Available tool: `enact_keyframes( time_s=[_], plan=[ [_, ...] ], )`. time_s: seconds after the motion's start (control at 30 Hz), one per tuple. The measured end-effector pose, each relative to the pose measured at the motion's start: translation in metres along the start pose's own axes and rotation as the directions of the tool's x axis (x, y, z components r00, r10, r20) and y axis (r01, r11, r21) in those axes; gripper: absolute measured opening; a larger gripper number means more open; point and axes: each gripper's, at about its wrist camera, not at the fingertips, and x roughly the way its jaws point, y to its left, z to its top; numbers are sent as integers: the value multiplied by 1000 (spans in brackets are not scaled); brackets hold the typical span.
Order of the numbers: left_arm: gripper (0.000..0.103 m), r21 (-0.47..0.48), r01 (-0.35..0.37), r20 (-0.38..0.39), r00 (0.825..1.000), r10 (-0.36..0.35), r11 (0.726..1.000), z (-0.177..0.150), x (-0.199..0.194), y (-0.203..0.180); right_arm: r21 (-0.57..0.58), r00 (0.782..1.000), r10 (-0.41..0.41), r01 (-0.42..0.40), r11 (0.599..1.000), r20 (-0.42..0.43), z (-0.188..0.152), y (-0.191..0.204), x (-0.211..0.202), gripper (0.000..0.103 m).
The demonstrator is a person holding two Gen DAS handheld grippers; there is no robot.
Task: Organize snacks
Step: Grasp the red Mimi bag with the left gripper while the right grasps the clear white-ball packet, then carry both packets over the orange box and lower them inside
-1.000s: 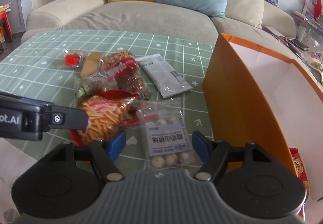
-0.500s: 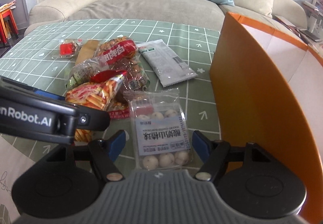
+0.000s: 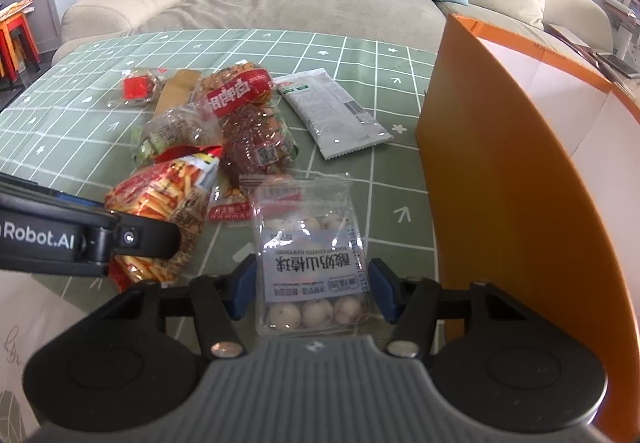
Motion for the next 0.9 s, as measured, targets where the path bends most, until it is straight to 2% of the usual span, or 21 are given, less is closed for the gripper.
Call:
enact_keyframes(
  time_s=[0.33,0.63,0.9],
  plan=[
    [50,-60,-78,10,997,78,995,-16,-30,-8,-78,1000,15,-14,997,12,-8,12,-31,56],
    [48,-90,-79,29,996,82,993,-21,-60,-22,-105,999,28,-23,994,46,-7,16,-70,56],
    [48,-142,-74,24,997,78,987,-19,-81,-36,-164,1000,25,-22,986,15,0,8,-99,56]
  ],
)
